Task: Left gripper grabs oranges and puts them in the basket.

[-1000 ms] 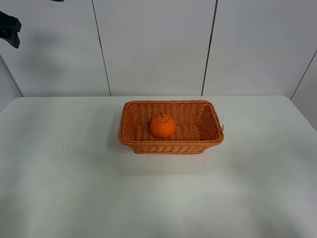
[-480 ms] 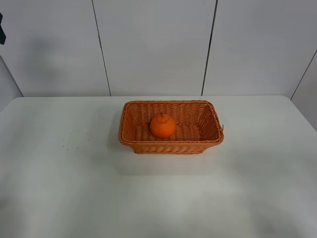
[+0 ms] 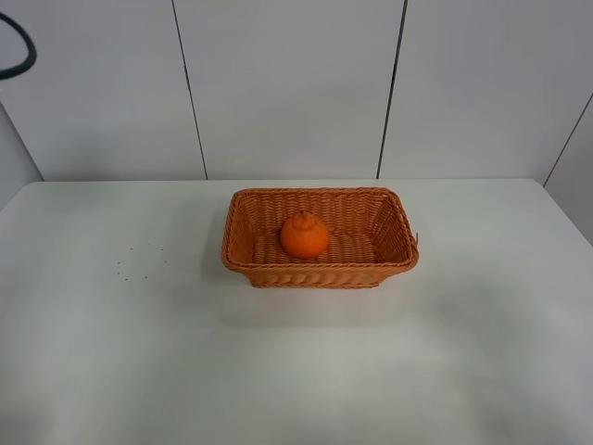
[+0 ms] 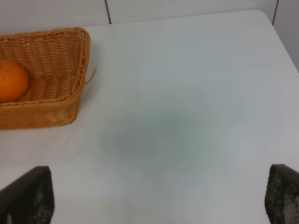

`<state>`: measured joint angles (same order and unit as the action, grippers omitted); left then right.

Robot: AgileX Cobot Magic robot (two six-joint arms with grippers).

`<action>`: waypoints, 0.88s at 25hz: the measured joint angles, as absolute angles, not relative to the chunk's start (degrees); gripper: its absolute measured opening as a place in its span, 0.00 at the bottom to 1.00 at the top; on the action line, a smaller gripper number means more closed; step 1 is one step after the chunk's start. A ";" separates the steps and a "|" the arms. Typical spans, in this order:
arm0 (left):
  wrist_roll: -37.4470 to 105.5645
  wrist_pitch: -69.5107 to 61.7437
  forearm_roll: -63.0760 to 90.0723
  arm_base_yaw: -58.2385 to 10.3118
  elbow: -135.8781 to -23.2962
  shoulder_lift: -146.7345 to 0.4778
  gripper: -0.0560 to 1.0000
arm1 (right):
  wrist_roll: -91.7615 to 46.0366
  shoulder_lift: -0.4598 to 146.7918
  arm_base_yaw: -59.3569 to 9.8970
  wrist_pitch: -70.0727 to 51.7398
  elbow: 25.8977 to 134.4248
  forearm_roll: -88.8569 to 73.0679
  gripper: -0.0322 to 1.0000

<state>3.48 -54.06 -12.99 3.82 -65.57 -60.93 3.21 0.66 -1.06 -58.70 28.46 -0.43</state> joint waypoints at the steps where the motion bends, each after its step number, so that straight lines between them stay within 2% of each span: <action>1: 3.24 -53.93 -12.99 3.82 -63.20 -58.07 0.93 | 3.21 0.66 -1.06 -58.70 28.46 -0.43 0.70; 11: 1.25 -53.11 -7.01 3.82 -44.50 -33.75 0.93 | 3.21 0.66 -1.06 -58.70 28.46 -0.43 0.70; 22: 1.19 -56.92 -1.13 3.82 -31.89 -21.09 0.93 | 3.21 0.66 -1.06 -58.70 28.46 -0.43 0.70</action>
